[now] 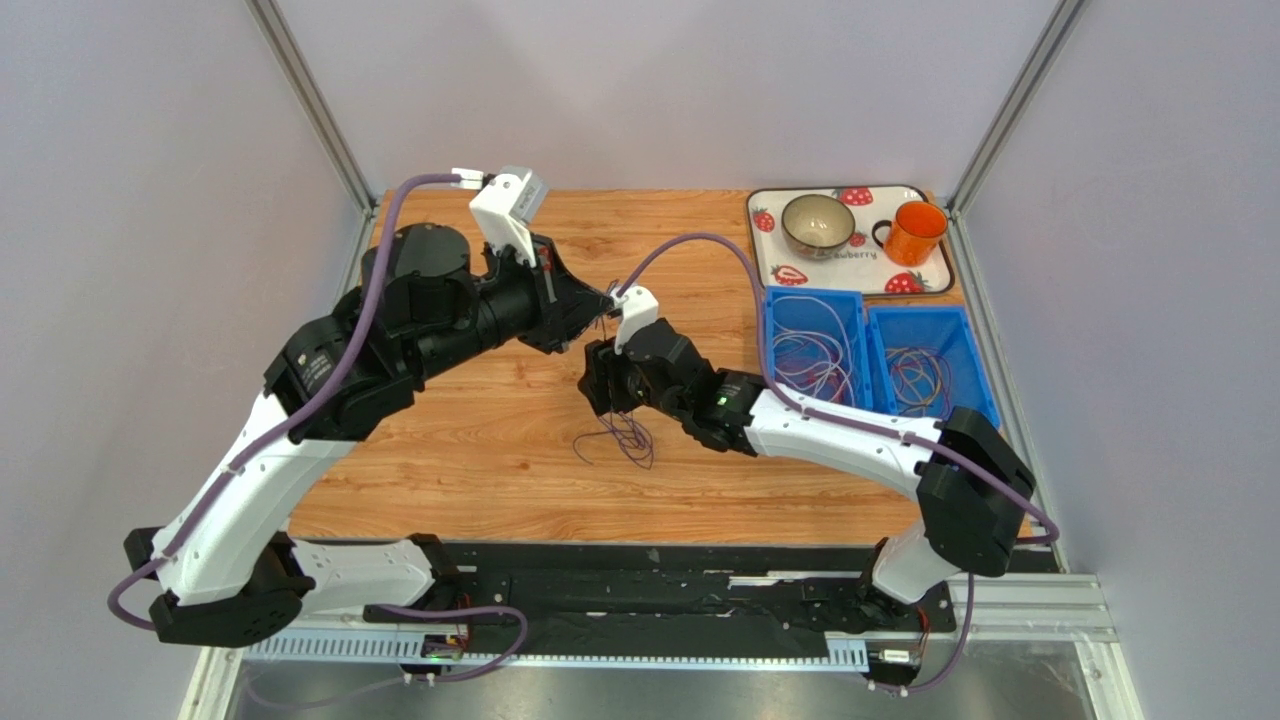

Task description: Untangle the cables

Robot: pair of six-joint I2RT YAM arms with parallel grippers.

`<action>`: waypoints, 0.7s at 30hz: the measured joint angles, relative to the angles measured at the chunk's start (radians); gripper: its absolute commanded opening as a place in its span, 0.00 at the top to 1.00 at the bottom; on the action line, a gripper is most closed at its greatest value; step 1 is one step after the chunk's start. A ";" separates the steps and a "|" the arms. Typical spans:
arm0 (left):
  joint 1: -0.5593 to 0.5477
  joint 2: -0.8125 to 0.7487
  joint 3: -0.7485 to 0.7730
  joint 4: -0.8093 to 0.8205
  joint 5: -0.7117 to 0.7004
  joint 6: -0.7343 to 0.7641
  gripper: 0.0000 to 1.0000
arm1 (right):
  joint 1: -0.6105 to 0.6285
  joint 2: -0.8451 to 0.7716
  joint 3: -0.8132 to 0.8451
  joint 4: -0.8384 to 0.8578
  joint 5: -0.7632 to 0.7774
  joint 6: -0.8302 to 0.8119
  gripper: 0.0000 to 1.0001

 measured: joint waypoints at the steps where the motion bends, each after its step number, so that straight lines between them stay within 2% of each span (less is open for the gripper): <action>1: 0.000 0.002 0.017 0.001 0.006 -0.002 1.00 | 0.005 0.010 0.003 0.005 0.009 0.000 0.53; 6: 0.000 0.016 0.108 0.010 0.033 -0.014 1.00 | 0.024 0.044 0.006 0.018 0.042 0.002 0.66; 15: 0.000 0.069 0.257 0.024 0.082 -0.022 1.00 | 0.026 0.044 0.006 0.042 0.077 0.003 0.68; 21: 0.000 0.153 0.482 -0.020 0.069 0.019 1.00 | 0.026 0.044 0.000 0.043 0.082 0.005 0.67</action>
